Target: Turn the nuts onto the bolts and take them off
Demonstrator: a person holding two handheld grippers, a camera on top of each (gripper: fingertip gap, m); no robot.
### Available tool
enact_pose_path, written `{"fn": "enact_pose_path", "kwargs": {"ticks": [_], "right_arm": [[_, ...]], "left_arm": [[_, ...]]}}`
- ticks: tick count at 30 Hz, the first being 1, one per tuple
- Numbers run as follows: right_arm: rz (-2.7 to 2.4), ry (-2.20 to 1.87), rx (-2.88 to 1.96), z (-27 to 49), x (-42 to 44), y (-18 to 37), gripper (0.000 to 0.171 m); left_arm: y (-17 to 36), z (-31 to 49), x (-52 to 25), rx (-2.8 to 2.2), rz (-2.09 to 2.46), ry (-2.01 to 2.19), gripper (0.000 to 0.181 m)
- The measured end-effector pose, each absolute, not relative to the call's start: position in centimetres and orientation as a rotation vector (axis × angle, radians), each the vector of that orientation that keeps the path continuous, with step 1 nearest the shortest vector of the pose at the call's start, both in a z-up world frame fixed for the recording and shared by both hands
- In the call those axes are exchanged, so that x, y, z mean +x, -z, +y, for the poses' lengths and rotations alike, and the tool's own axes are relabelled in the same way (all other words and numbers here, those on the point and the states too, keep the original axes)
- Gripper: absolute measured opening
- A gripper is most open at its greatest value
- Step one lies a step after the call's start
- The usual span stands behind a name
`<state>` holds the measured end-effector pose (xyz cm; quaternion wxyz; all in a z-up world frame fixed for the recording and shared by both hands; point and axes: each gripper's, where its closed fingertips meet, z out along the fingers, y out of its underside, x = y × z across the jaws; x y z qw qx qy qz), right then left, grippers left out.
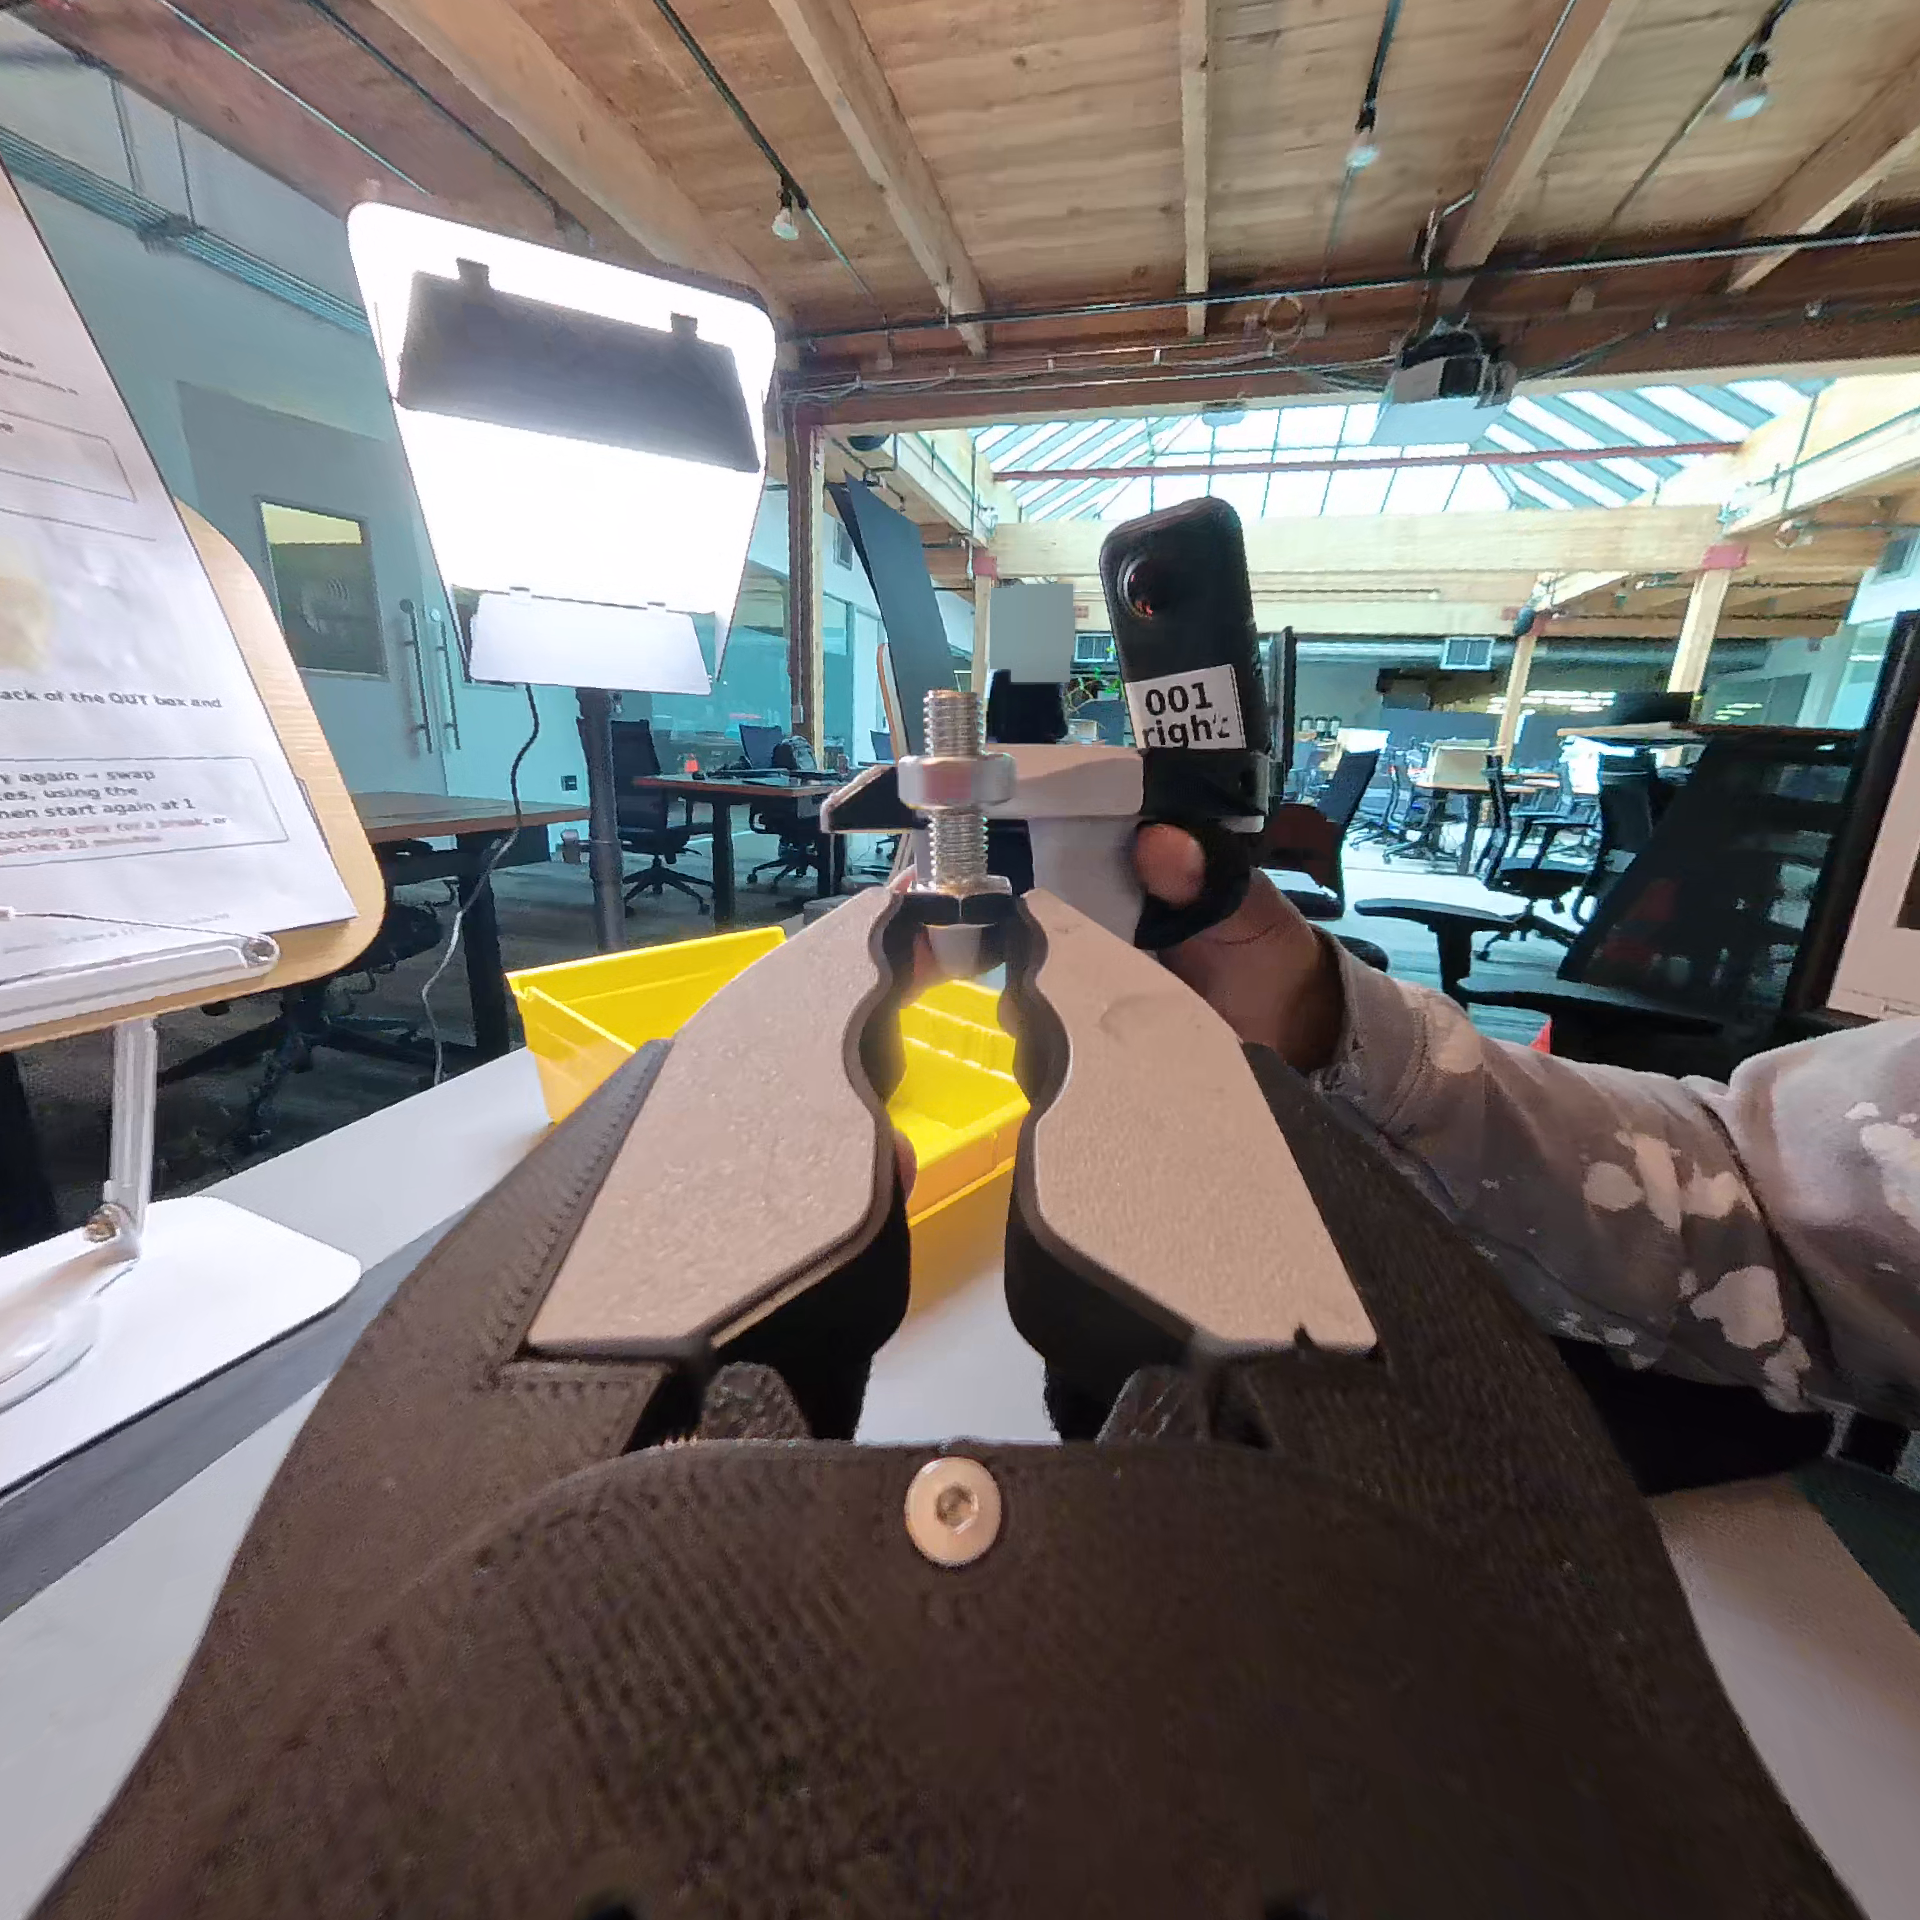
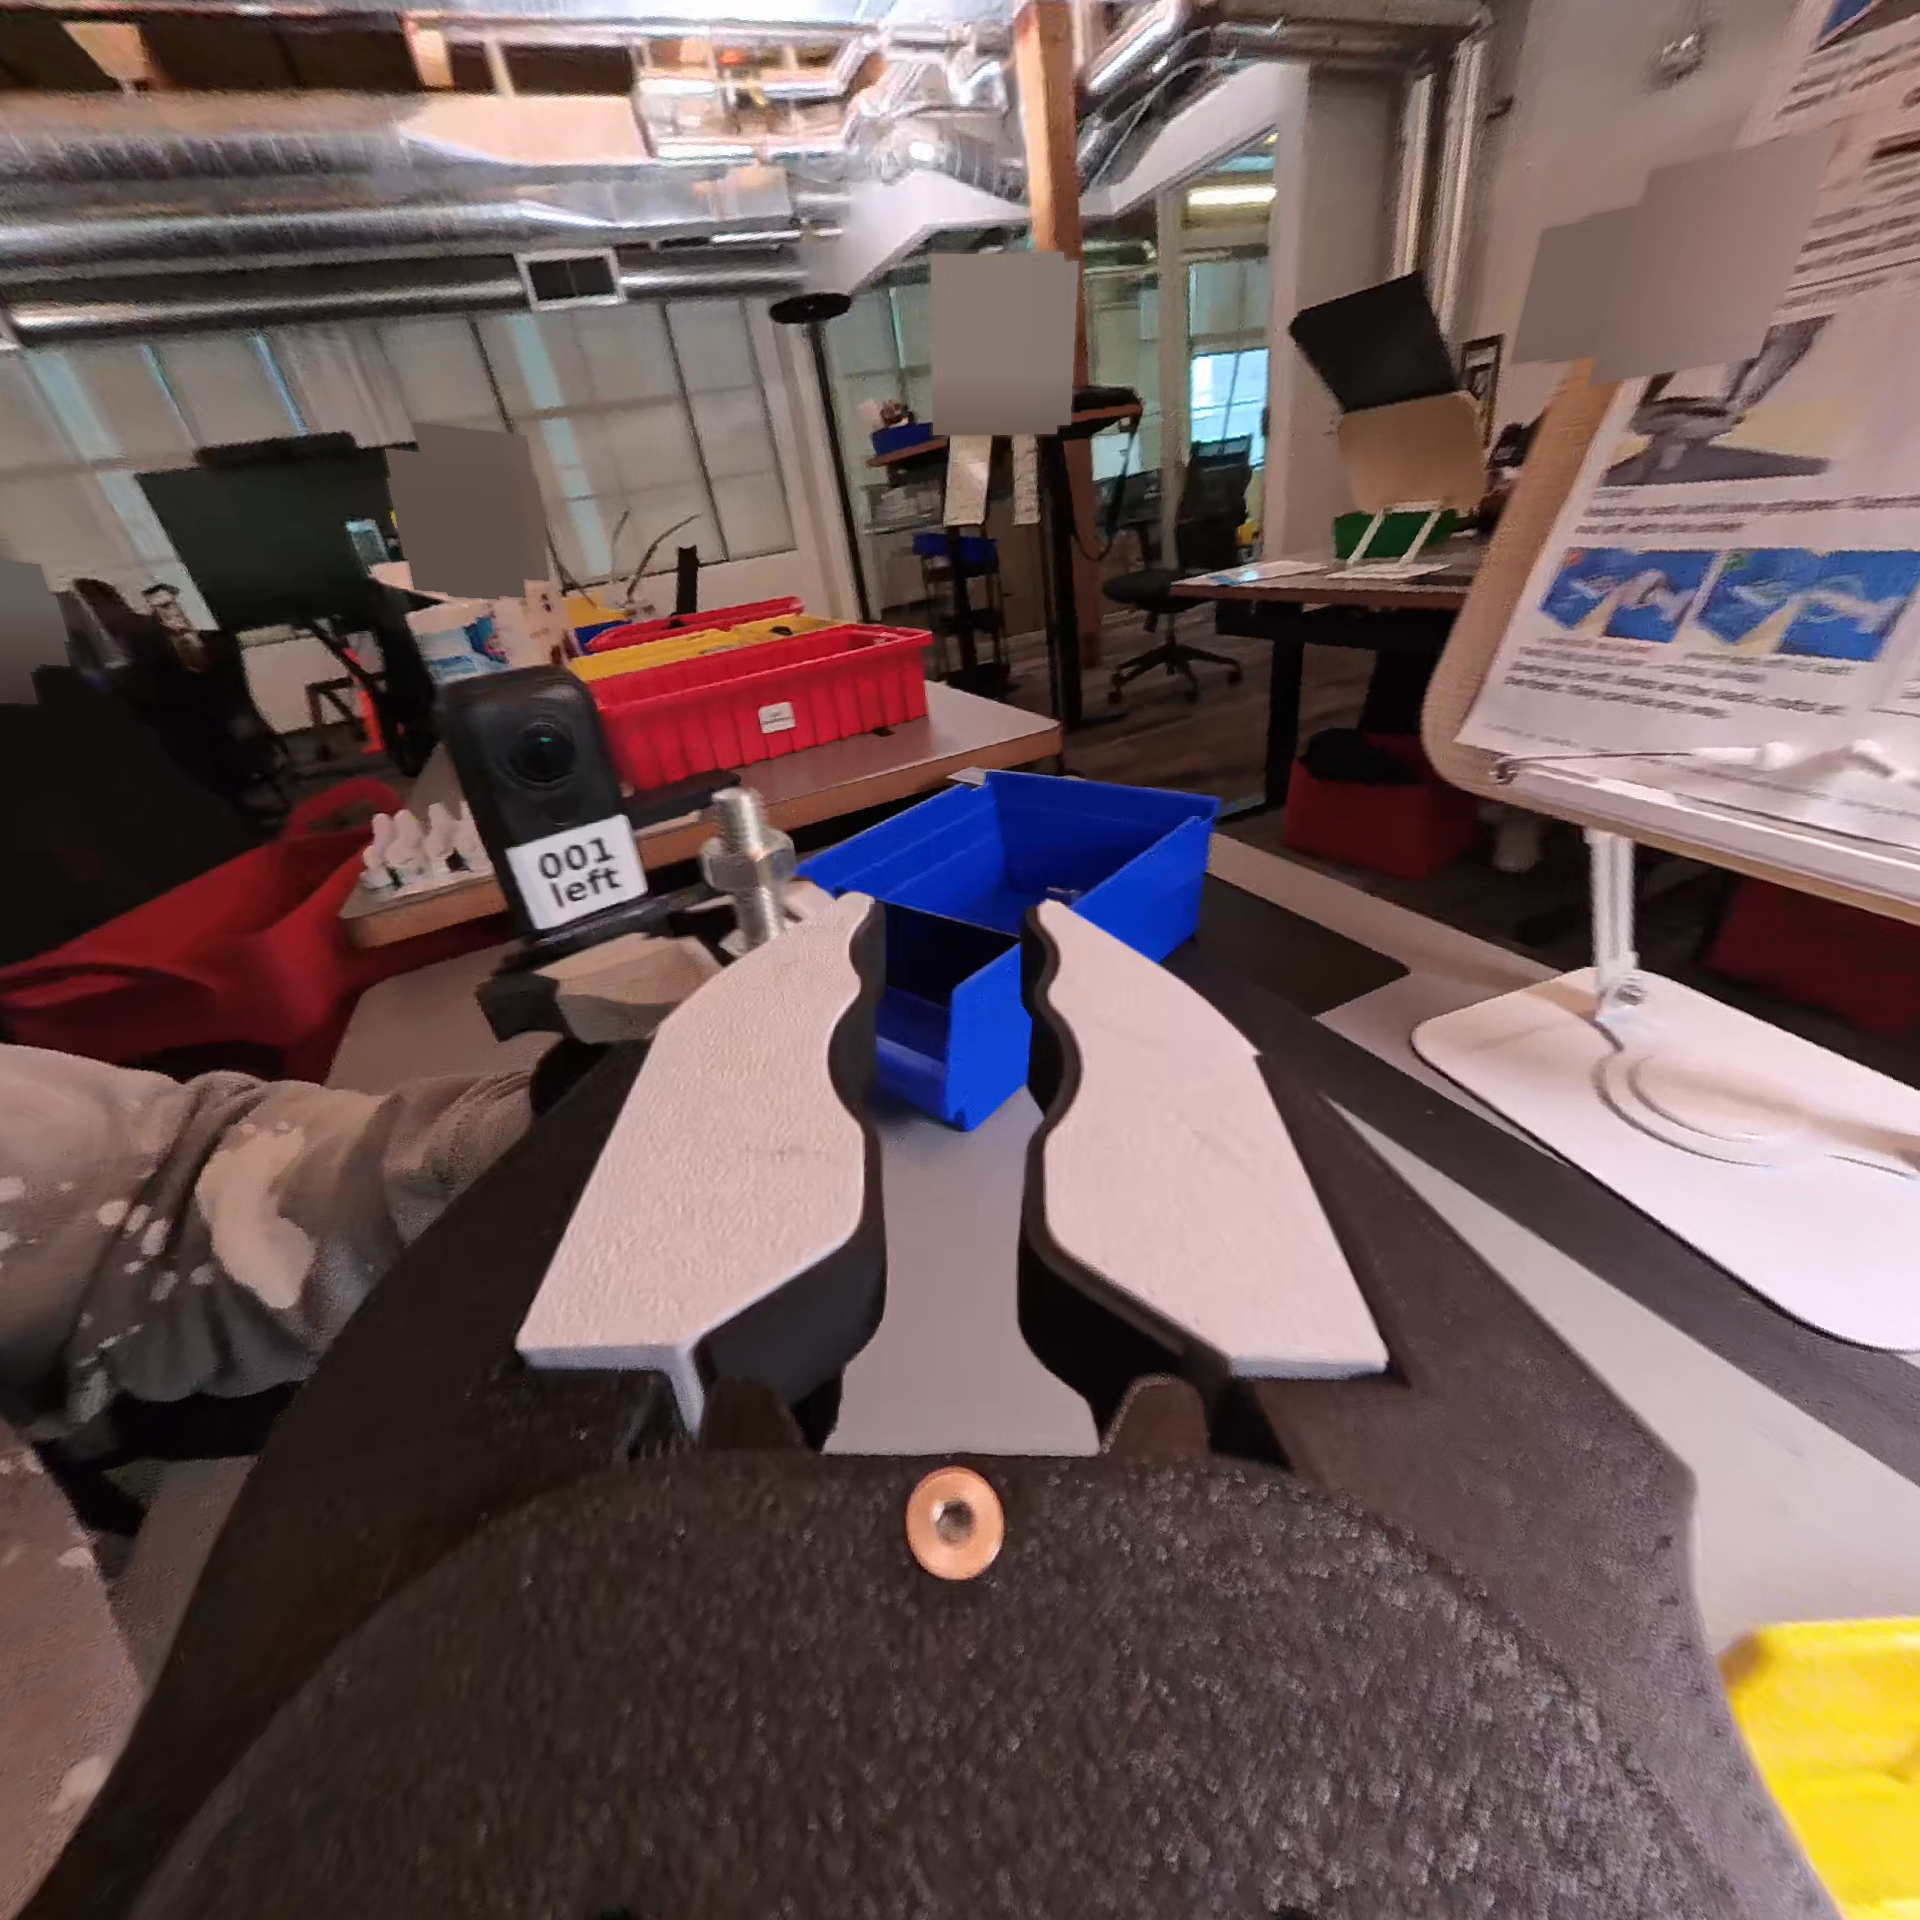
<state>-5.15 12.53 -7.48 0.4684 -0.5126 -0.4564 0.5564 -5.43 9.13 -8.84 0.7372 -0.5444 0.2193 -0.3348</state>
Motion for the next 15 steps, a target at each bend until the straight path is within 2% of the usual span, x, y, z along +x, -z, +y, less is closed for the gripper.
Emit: {"fn": "enact_pose_path", "kwargs": {"ticks": [4,9,11,15], "right_arm": [[-1.170,-1.366,-1.212,11.3,-5.2,7.0,0.036],[-1.190,-1.381,-1.198,10.1,-6.0,7.2,0.042],[-1.106,-1.355,-1.245,12.1,-5.3,7.1,0.021],[-1.129,-1.366,-1.216,11.9,-4.9,6.7,0.035]], "left_arm": [[9.0,9.3,-5.5,-1.205,0.482,0.722,0.018],[9.3,9.3,-4.9,-1.214,0.494,0.720,0.018],[8.7,8.9,-5.3,-1.184,0.484,0.744,0.018],[8.7,9.1,-5.4,-1.192,0.484,0.723,0.018]]}}
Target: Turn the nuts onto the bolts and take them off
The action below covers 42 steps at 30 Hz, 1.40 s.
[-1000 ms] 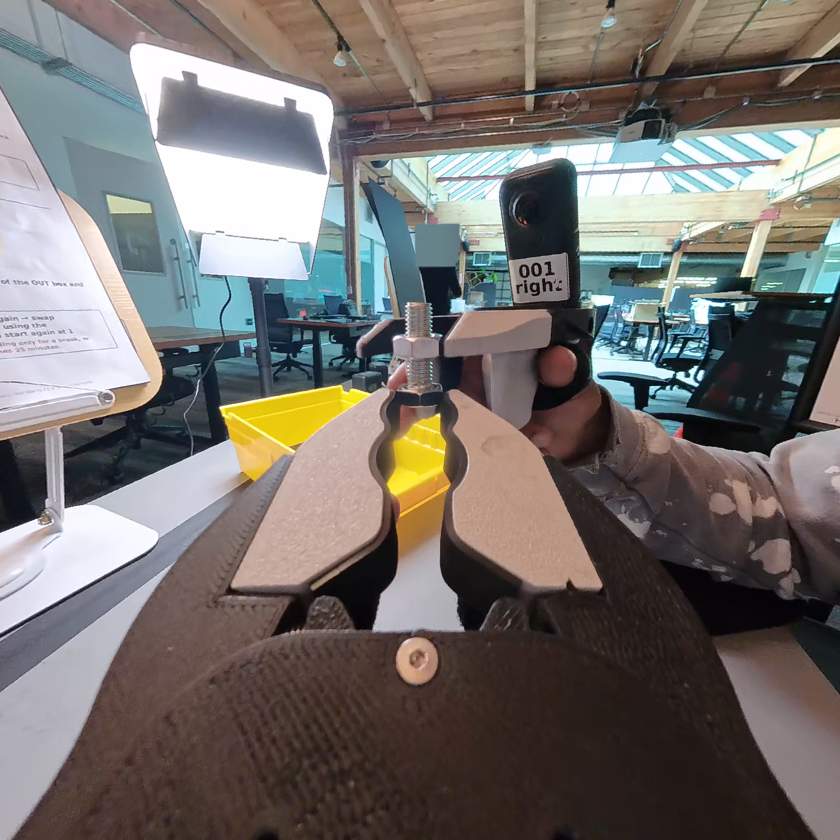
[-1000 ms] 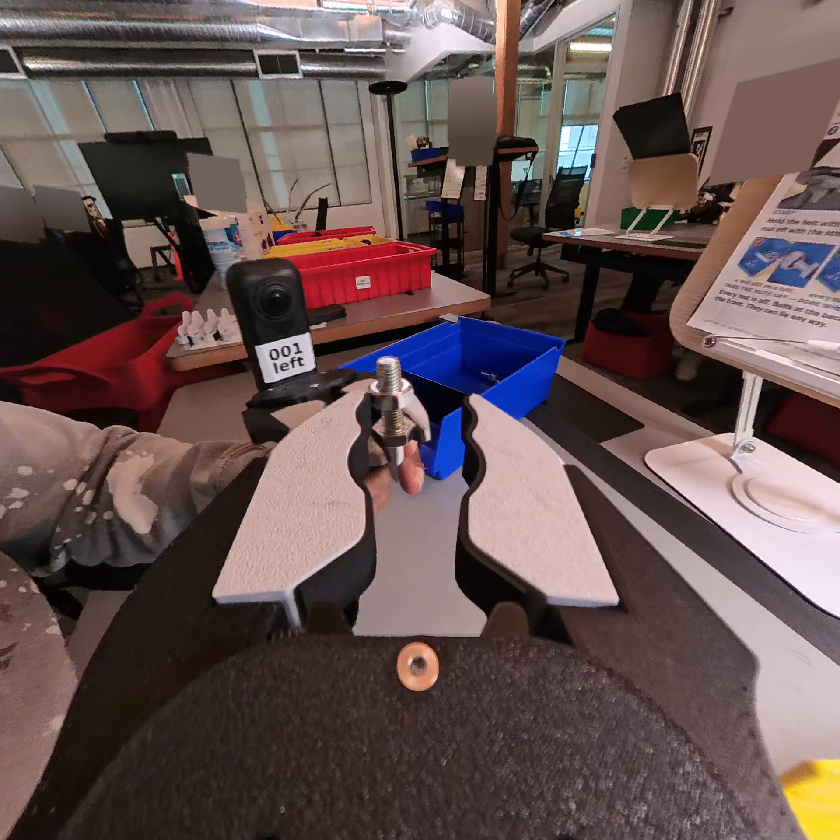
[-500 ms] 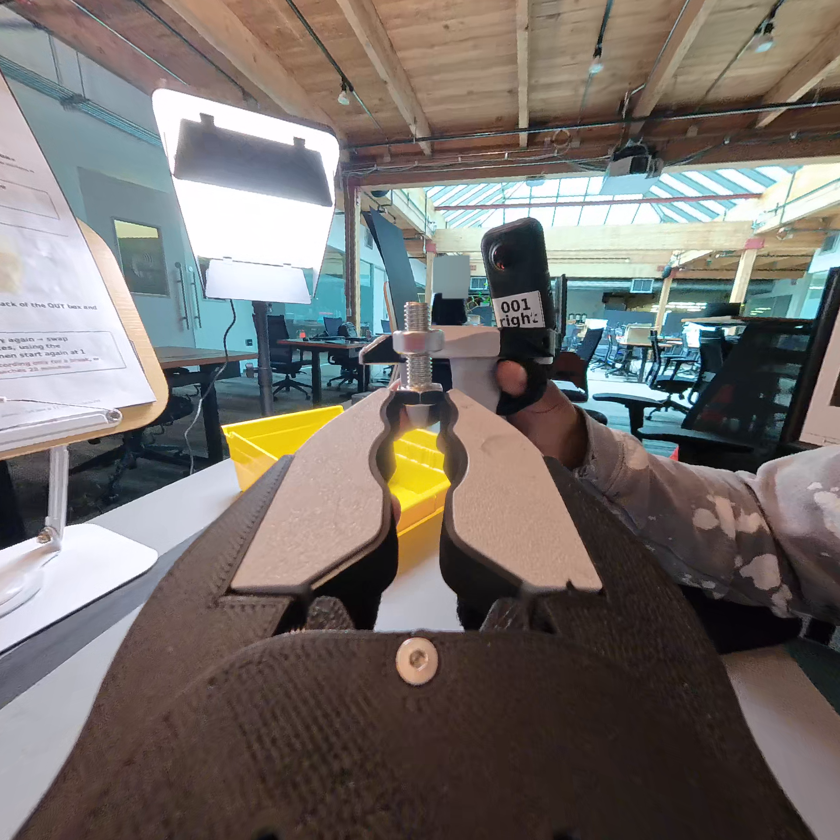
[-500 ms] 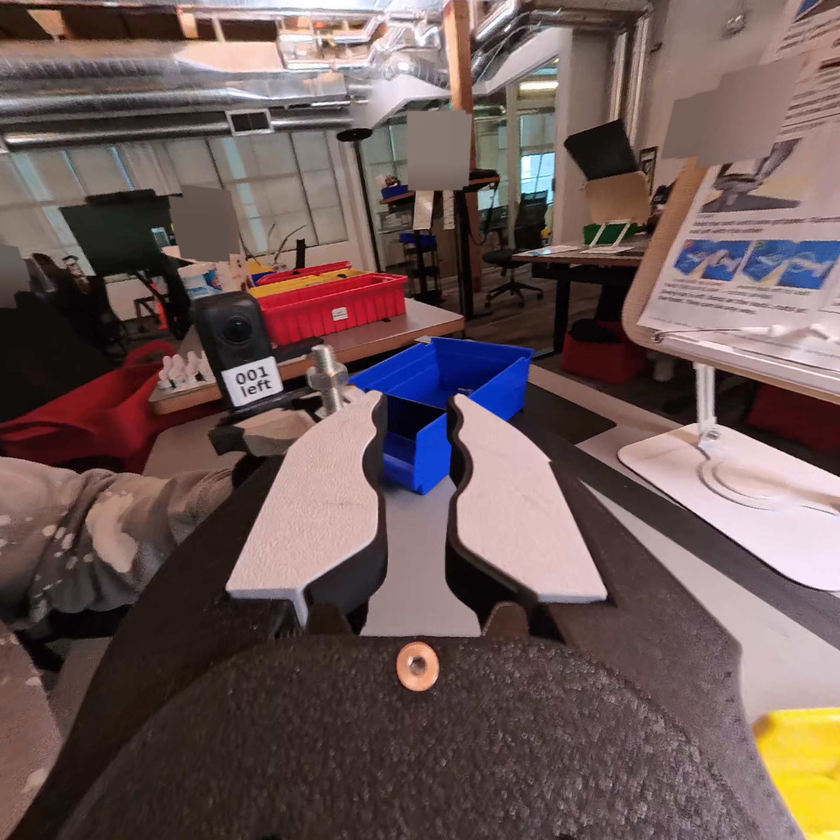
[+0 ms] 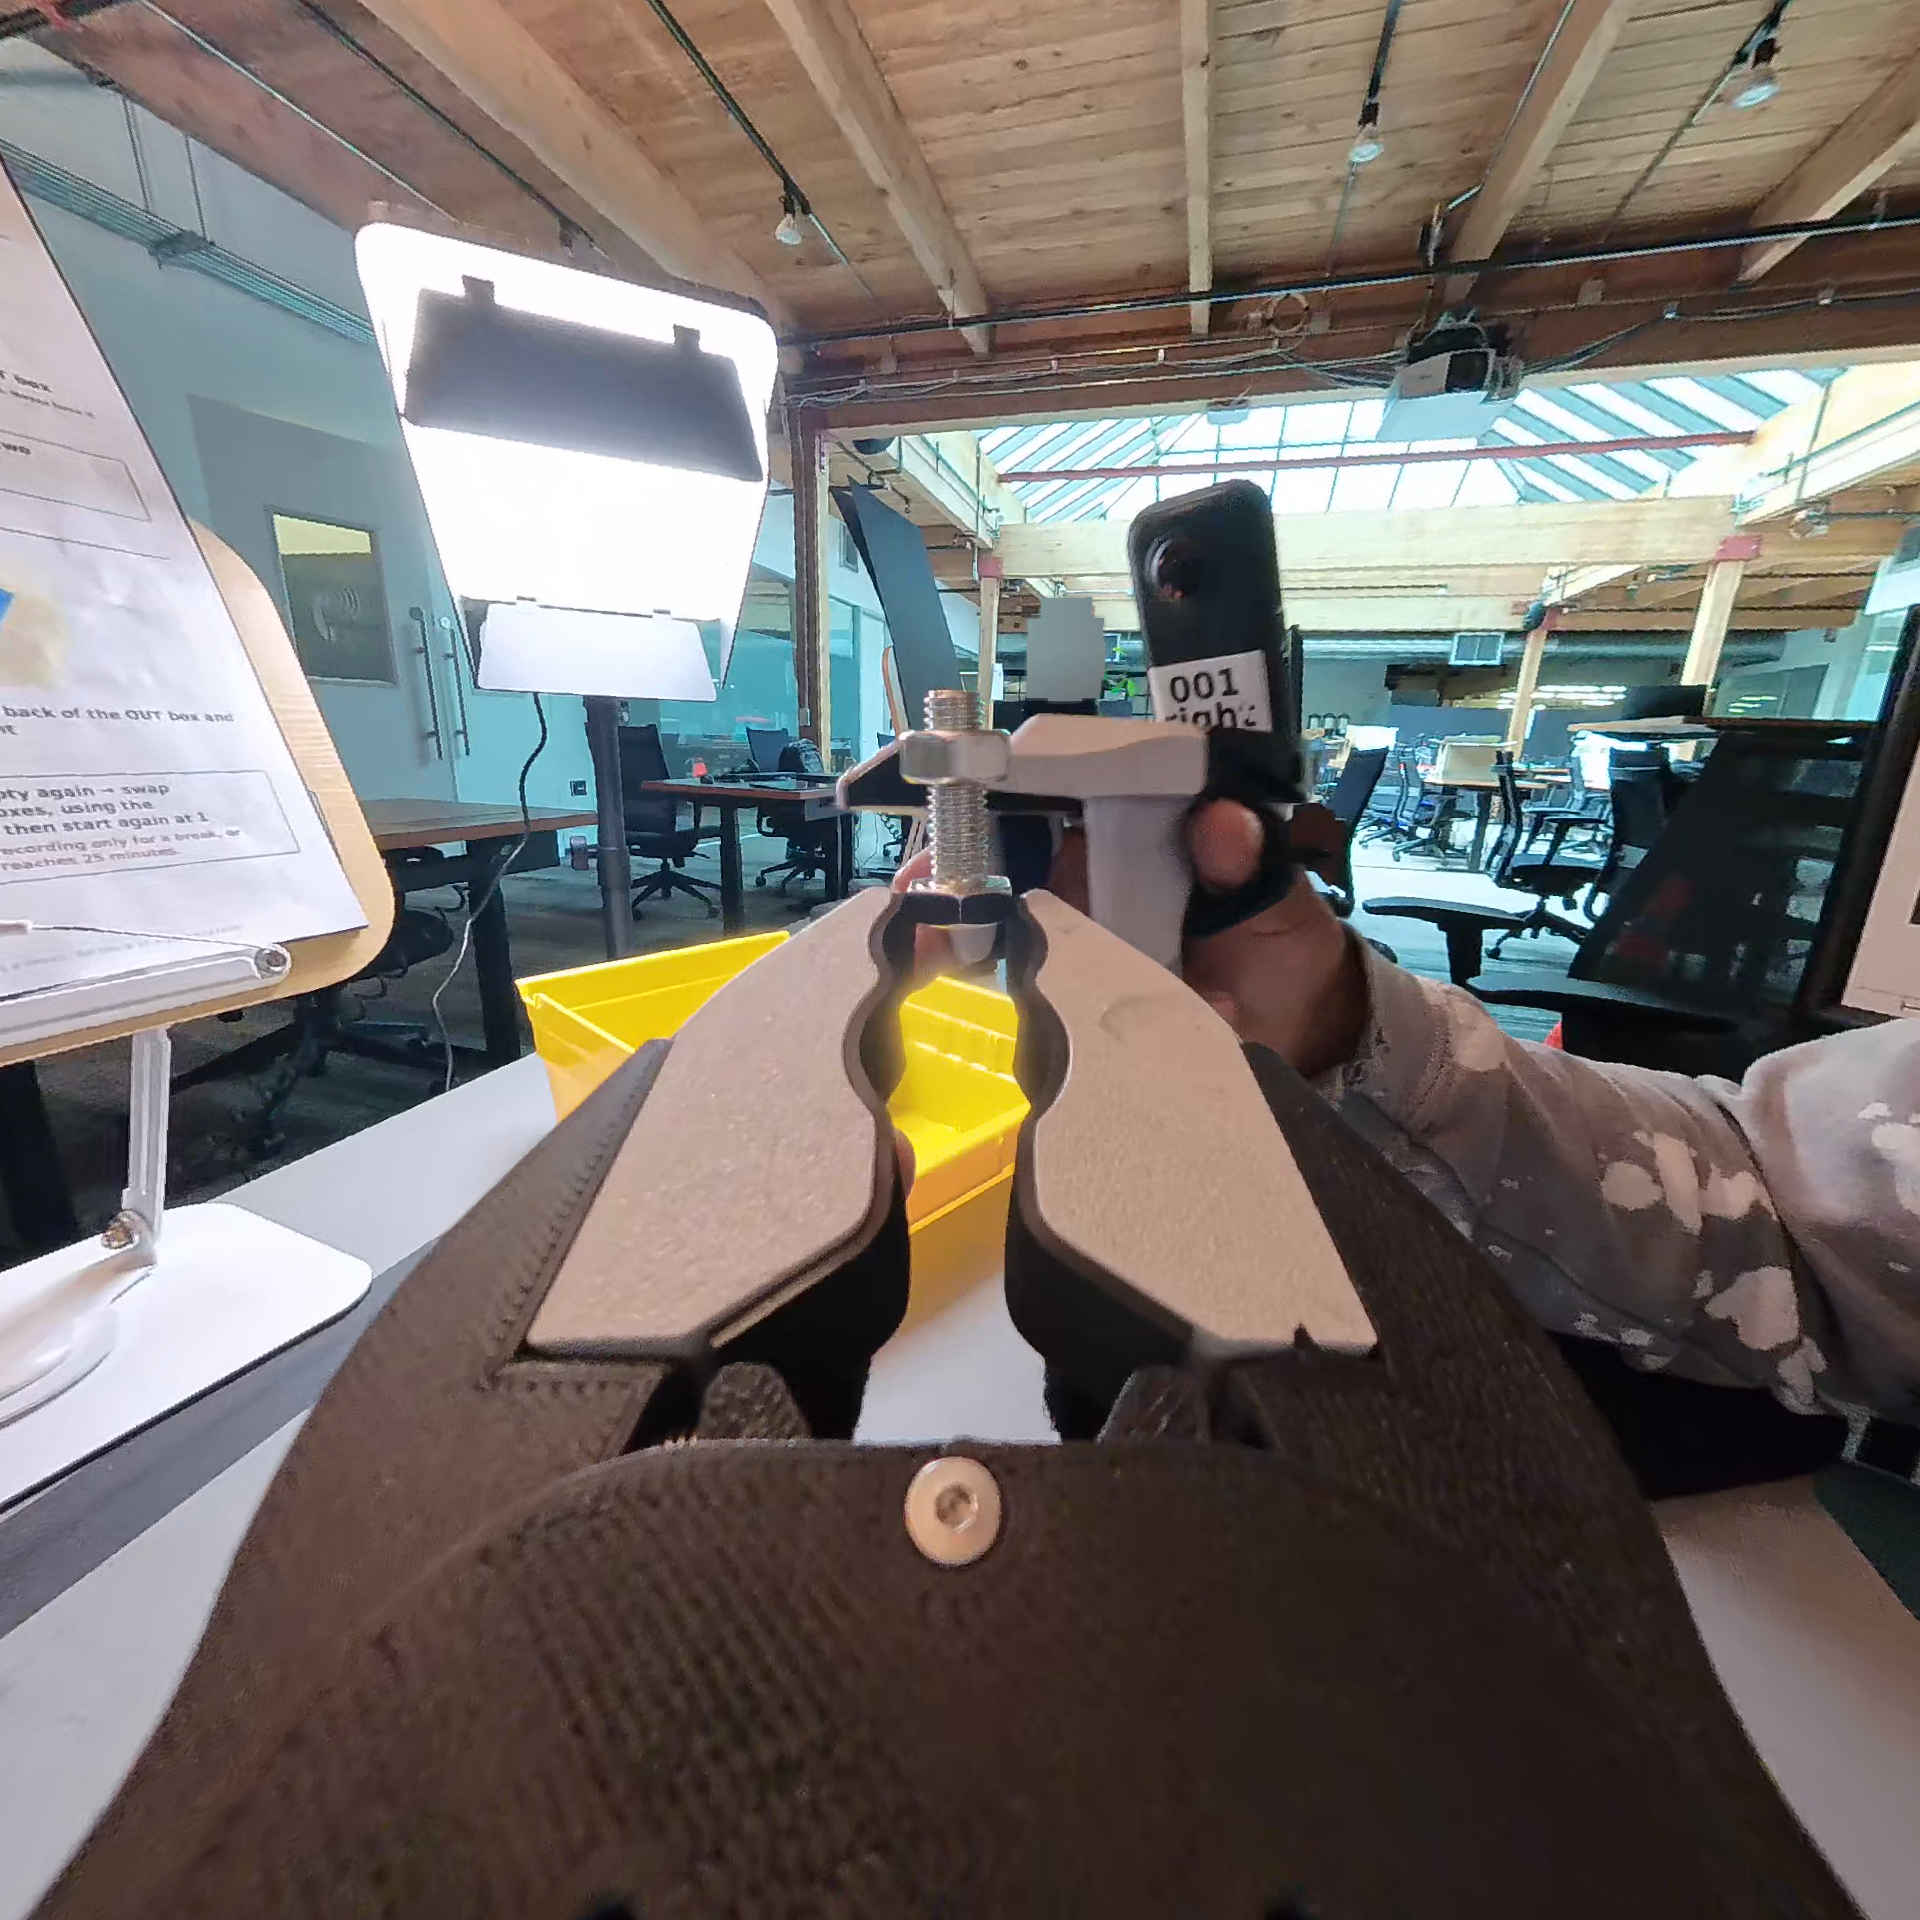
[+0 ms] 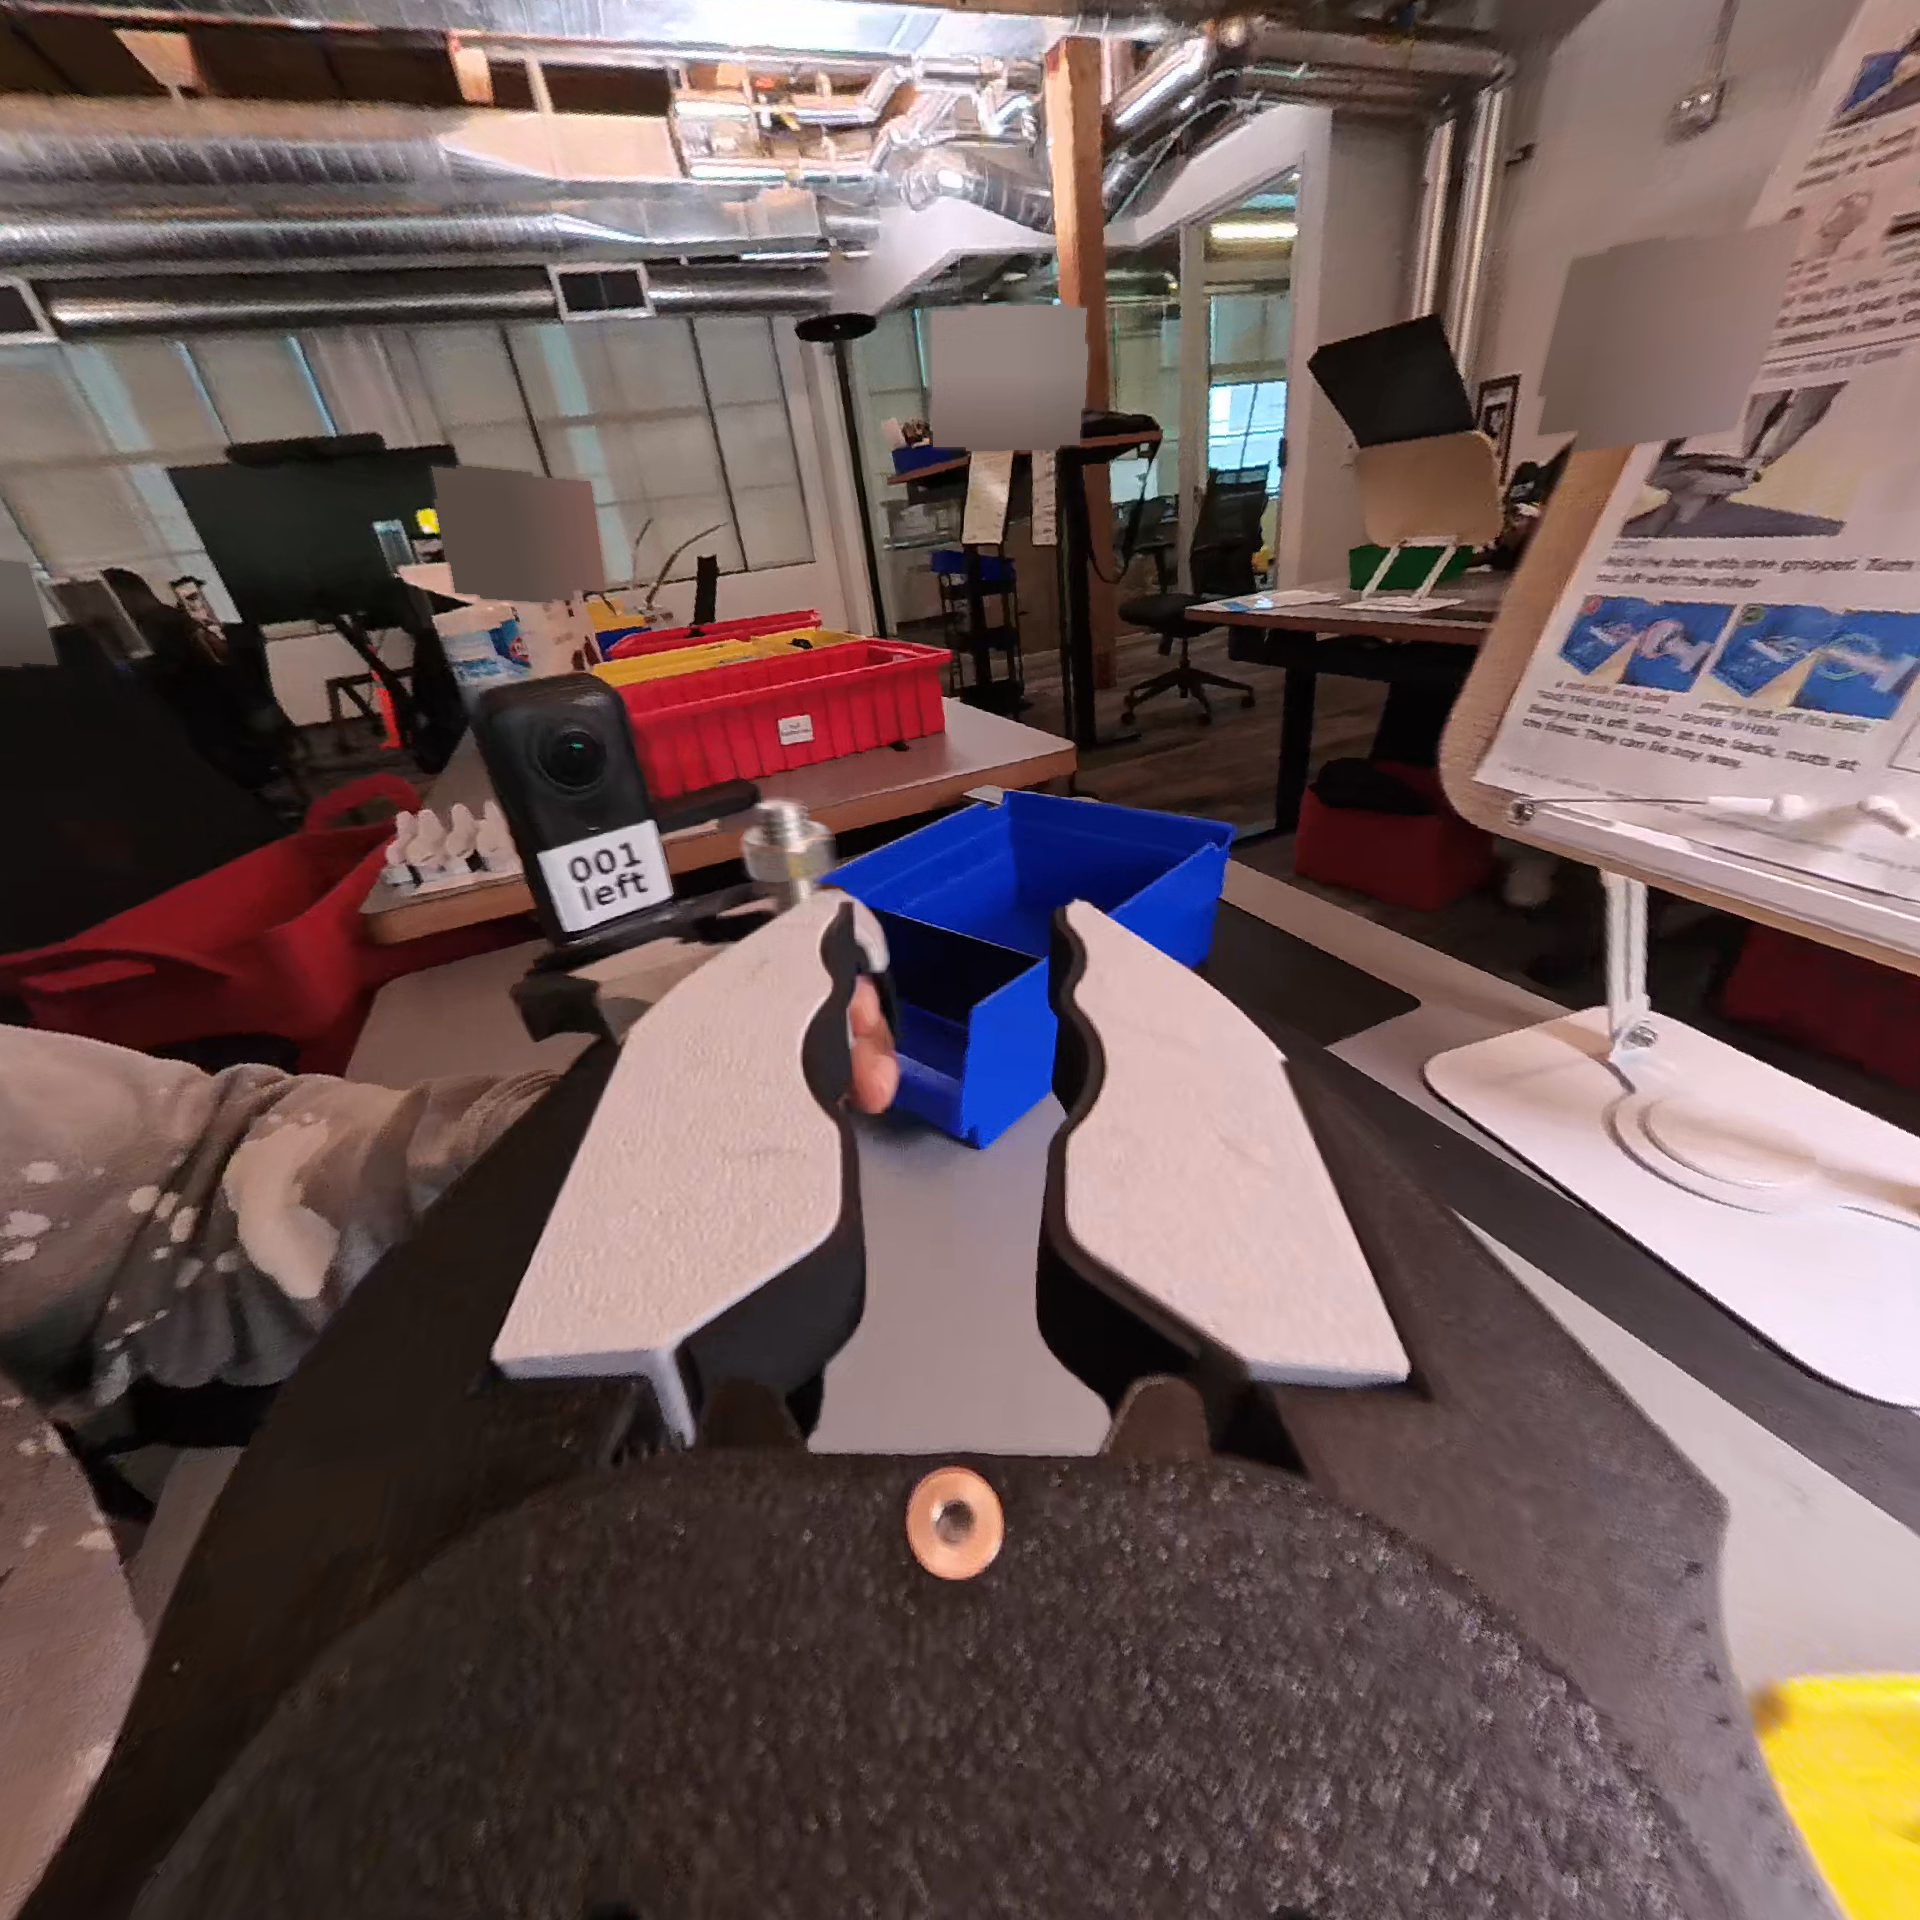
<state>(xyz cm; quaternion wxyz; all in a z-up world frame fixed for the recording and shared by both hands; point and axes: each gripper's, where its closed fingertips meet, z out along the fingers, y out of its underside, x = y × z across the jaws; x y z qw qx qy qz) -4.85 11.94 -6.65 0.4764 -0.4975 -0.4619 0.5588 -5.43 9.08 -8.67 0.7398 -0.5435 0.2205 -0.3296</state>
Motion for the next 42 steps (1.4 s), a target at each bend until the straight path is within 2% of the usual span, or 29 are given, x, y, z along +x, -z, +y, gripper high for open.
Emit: {"fn": "enact_pose_path", "kwargs": {"ticks": [6,7,9,14,18,19,21,24,28,31,33,37,42], "right_arm": [[-1.163,-1.395,-1.185,10.1,-5.8,6.6,0.040],[-1.125,-1.388,-1.208,11.0,-5.5,6.6,0.026],[-1.057,-1.346,-1.227,13.0,-4.6,6.5,0.021],[-1.153,-1.373,-1.169,10.4,-5.2,6.0,0.040],[-1.175,-1.364,-1.179,9.8,-5.9,6.5,0.041],[-1.166,-1.367,-1.174,10.1,-5.7,6.4,0.040],[-1.092,-1.360,-1.211,11.4,-5.3,6.1,0.021],[-1.097,-1.374,-1.193,11.5,-4.8,5.8,0.033],[-1.156,-1.390,-1.163,9.5,-5.7,5.9,0.040],[-1.145,-1.384,-1.172,9.9,-5.8,6.1,0.042],[-1.054,-1.367,-1.199,11.7,-5.0,5.7,0.024],[-1.080,-1.368,-1.169,11.4,-4.5,5.1,0.035],[-1.155,-1.374,-1.159,9.3,-5.8,5.8,0.039]], "left_arm": [[9.1,9.1,-4.8,-1.205,0.493,0.722,0.018],[8.8,8.8,-4.9,-1.182,0.495,0.748,0.018],[8.5,8.8,-5.2,-1.181,0.496,0.727,0.018],[9.2,9.3,-5.2,-1.206,0.490,0.721,0.018],[9.2,9.0,-4.5,-1.210,0.509,0.723,0.018],[9.2,9.1,-4.7,-1.209,0.500,0.732,0.018],[8.8,8.9,-5.2,-1.181,0.480,0.748,0.018],[8.5,8.9,-5.5,-1.178,0.481,0.739,0.018],[9.0,9.0,-4.9,-1.192,0.500,0.731,0.018],[8.8,8.8,-4.7,-1.182,0.496,0.737,0.018],[8.3,8.5,-5.2,-1.157,0.487,0.754,0.018],[8.4,8.7,-5.3,-1.165,0.490,0.738,0.018],[9.0,8.7,-4.3,-1.183,0.520,0.721,0.018]]}}
